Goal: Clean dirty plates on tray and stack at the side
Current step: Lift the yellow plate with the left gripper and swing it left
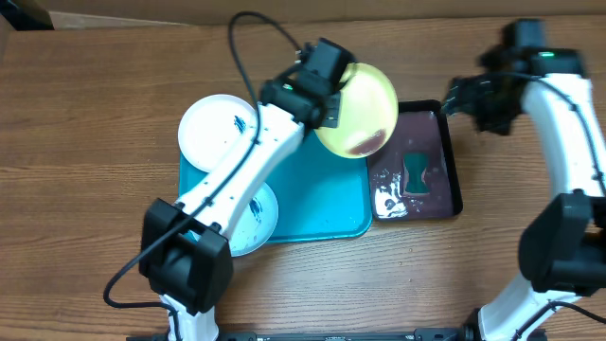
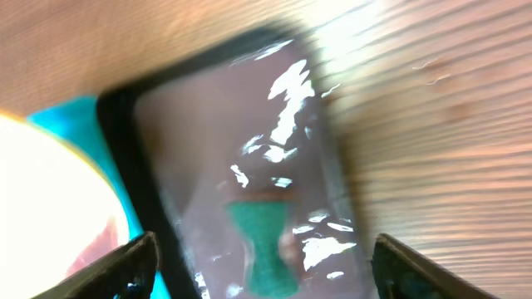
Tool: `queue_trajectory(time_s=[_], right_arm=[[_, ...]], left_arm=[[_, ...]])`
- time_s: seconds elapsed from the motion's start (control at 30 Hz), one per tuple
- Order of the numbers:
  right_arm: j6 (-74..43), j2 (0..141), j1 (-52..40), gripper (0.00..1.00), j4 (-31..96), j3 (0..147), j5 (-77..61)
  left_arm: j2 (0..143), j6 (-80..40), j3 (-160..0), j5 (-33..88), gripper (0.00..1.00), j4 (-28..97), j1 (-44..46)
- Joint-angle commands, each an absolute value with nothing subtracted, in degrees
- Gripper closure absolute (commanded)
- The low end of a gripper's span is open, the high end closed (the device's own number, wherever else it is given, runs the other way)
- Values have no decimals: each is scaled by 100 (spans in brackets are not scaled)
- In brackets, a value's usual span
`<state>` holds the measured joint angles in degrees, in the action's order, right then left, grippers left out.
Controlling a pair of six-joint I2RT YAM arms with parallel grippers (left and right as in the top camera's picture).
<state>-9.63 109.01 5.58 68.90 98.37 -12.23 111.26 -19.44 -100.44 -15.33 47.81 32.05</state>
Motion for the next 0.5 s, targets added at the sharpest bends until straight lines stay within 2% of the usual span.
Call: queue_trajectory(time_s=[0.0,0.23,0.47], right_arm=[[-1208,10822,1240,0,6871,9913,-1212],[-1205,10822,1942,0,6869,9896,-1210],[-1205,10822,2086,0,6869,9896,-1210]], left_arm=[[10938,-1555,-10342,-2770,96,4525,3625],[10938,-556,-10342,-4668,96,3861,4550],[10938,1503,-10342,-6482,96,2453,5443]])
